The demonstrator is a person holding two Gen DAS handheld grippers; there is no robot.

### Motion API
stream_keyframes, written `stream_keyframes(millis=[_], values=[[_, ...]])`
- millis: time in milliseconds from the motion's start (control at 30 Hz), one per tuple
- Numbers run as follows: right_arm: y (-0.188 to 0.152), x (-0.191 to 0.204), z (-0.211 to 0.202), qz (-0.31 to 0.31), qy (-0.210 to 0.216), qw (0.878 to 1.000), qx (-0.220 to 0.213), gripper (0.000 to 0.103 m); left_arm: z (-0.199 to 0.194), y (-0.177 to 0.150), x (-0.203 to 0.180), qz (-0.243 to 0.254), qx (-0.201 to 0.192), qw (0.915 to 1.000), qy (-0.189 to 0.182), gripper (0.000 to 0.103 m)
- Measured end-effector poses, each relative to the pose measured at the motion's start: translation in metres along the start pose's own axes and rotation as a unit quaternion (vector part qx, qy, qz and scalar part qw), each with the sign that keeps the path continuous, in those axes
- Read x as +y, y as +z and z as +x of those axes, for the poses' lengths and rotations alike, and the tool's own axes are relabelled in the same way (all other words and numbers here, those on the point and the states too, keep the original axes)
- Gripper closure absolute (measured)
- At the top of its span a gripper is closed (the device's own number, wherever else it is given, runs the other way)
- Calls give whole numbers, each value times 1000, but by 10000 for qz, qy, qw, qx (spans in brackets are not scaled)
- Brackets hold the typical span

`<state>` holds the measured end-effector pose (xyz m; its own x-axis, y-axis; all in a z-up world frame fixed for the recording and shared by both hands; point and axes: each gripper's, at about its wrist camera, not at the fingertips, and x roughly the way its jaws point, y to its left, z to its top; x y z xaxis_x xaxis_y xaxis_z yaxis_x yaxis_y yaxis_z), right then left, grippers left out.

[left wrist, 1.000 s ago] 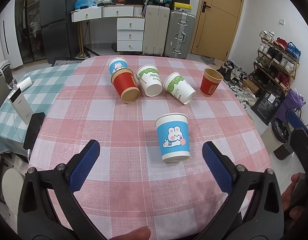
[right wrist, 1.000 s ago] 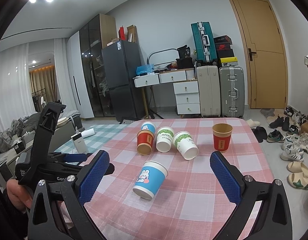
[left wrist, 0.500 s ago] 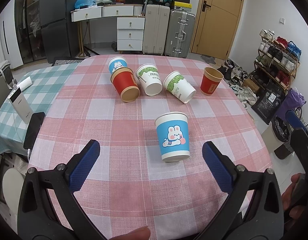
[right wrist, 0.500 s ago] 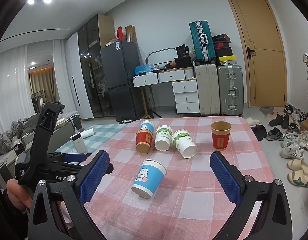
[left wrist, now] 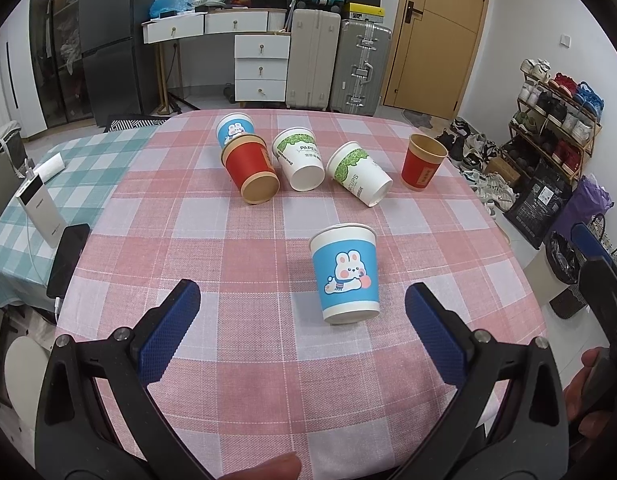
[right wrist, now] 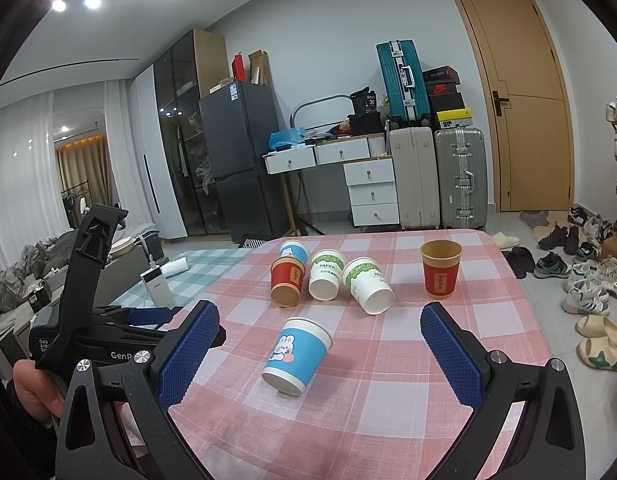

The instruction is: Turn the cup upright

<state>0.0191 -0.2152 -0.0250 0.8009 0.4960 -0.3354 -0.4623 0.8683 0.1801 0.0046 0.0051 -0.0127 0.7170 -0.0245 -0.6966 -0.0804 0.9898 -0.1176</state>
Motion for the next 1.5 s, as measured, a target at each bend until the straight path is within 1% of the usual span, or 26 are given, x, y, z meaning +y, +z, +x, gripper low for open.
stream_keyframes(millis=[200, 400, 500, 633, 733, 800, 933, 1000, 1033, 1067, 1100, 1133, 1167, 1233, 1300, 1433, 1500], values=[[-1, -4, 0, 57, -23, 10000, 23, 0, 3, -3, 0, 17, 32, 10000, -15, 1], [-5, -20, 10, 217, -87, 9997, 104, 0, 18, -1, -4, 67, 198, 9998, -52, 1], [-8, -30, 16, 314, -109, 9993, 150, 0, 33, 6, -7, 16, 395, 9988, -289, 1], [-10, -46, 27, 436, -143, 9988, 182, 0, 60, 12, -15, 115, 626, 9977, -233, 1], [-11, -58, 37, 568, -145, 9980, 244, 0, 84, 18, -22, 182, 844, 9959, -285, 1], [-13, -64, 43, 612, -140, 9976, 292, 0, 104, 23, -28, 241, 1028, 9933, -466, 1], [-16, -75, 53, 696, -138, 9967, 402, 0, 140, 27, -37, 376, 1342, 9893, -432, 1], [-18, -79, 56, 739, -113, 9962, 444, 0, 154, 26, -37, 346, 1514, 9872, -371, 6], [-19, -78, 57, 764, -77, 9959, 475, 0, 160, 26, -35, 258, 1601, 9859, -405, 18], [-19, -79, 57, 785, -56, 9958, 470, 0, 165, 25, -31, 110, 1728, 9840, -420, 25], [-18, -79, 55, 792, -53, 9958, 456, 0, 172, 24, -28, -19, 1897, 9807, -474, 38], [-18, -78, 53, 788, -46, 9959, 448, 0, 177, 24, -25, -102, 2013, 9778, -567, 41], [-18, -75, 51, 771, -41, 9961, 434, 0, 178, 25, -23, -126, 2013, 9778, -570, 43], [-15, -71, 45, 730, -30, 9966, 369, 0, 173, 27, -25, 30, 1902, 9809, -404, 44], [-13, -66, 39, 723, 1, 9969, 319, 0, 159, 31, -25, 63, 1790, 9828, -457, 45], [-9, -52, 27, 686, 82, 9973, 234, 0, 120, 45, -22, 92, 1568, 9856, -633, 45], [-8, -42, 22, 637, 133, 9977, 174, 0, 95, 50, -20, 171, 1418, 9878, -628, 45]])
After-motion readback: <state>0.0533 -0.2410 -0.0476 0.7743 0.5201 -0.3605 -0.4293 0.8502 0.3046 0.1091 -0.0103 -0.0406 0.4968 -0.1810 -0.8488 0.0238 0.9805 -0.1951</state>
